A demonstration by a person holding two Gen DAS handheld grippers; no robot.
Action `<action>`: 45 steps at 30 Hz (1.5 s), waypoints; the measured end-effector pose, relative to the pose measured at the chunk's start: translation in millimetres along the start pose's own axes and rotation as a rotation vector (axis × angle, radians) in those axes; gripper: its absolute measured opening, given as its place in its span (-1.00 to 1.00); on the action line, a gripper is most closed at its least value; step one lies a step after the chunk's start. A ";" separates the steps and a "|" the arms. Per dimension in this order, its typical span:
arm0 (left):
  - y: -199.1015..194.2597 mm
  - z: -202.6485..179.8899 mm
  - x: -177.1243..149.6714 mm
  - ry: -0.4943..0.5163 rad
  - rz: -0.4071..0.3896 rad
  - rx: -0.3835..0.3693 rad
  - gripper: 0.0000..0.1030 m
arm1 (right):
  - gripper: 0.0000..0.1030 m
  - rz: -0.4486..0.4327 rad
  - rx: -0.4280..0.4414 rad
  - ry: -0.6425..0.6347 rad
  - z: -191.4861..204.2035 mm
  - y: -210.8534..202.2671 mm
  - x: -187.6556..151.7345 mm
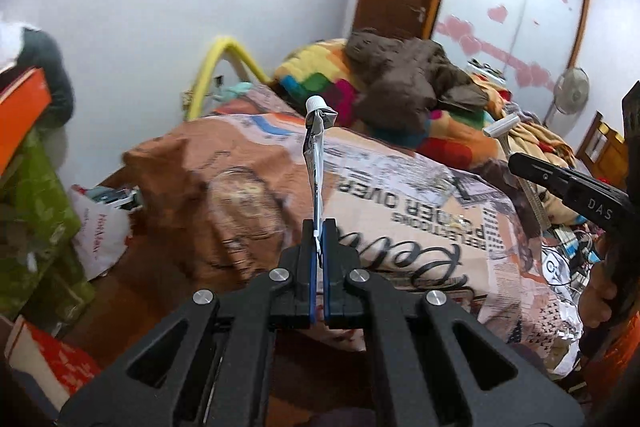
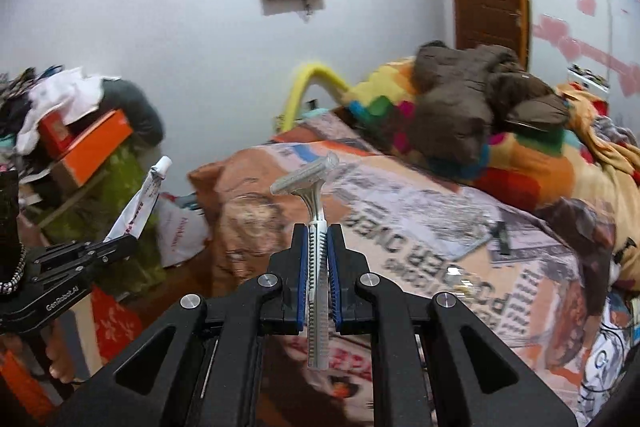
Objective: Collect trash
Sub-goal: 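Carry the toothpaste tube and razor in both tools over the white bin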
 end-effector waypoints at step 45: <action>61.0 236.9 -289.5 -0.390 0.482 0.174 -0.99 | -0.83 0.753 0.256 -0.129 231.0 229.1 -232.4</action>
Point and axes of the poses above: each gripper's, at about its wrist camera, not at the fingertips, and y roughly the way its jaws point, z to its left, x to its top, the point moved 9 cm from there along y, roughly the way its jaws point, and after that the axes turned 6 degrees about x, right-handed, at the moved point
